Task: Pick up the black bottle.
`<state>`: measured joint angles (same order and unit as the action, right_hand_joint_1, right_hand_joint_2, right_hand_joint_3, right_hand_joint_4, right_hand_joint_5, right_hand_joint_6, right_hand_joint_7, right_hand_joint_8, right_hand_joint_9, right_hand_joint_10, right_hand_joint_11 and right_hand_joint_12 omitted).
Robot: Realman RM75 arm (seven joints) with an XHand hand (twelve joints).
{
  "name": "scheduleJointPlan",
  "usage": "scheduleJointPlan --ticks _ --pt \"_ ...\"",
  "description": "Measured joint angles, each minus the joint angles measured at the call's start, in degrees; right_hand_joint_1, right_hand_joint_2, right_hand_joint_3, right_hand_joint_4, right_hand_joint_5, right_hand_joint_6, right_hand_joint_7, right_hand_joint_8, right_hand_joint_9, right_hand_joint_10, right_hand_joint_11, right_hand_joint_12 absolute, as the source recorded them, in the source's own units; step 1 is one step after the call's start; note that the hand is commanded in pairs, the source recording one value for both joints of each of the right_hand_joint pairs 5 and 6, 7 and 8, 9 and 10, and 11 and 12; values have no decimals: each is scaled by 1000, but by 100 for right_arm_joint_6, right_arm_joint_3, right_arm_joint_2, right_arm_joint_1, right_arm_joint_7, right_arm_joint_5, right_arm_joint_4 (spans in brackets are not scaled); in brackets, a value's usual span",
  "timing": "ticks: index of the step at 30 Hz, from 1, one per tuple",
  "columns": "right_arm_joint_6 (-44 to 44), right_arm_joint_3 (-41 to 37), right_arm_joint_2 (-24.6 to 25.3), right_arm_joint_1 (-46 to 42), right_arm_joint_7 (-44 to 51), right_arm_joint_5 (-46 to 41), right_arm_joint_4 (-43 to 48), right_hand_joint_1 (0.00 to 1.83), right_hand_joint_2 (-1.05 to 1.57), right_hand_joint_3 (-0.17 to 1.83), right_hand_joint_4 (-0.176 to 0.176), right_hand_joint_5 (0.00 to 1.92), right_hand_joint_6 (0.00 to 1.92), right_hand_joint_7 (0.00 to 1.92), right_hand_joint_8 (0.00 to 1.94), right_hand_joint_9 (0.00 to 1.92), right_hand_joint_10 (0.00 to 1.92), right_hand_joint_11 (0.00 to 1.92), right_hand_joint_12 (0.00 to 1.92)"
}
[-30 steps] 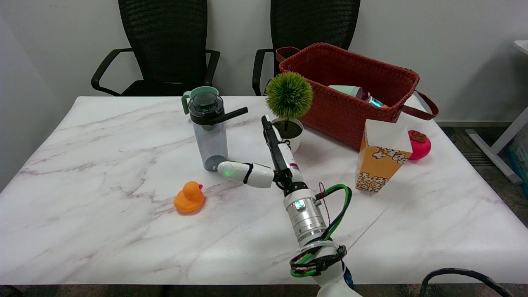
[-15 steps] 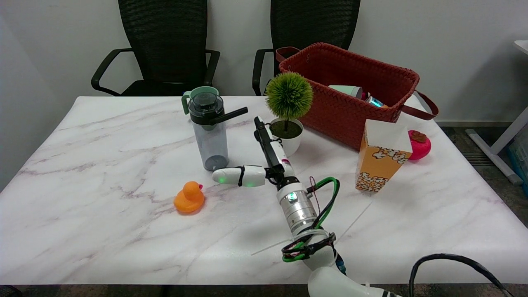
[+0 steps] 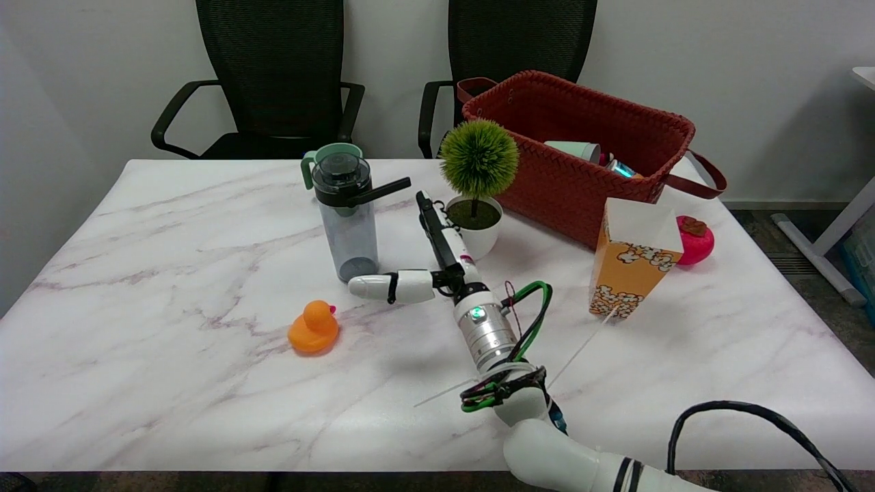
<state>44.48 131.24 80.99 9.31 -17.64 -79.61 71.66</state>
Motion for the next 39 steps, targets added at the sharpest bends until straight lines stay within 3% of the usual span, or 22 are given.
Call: scheduleJointPlan --ticks 39 --pt "-610 44 394 1197 -730 -105 -1546 1122 105 312 0 0 0 110 110 189 189 0 0"
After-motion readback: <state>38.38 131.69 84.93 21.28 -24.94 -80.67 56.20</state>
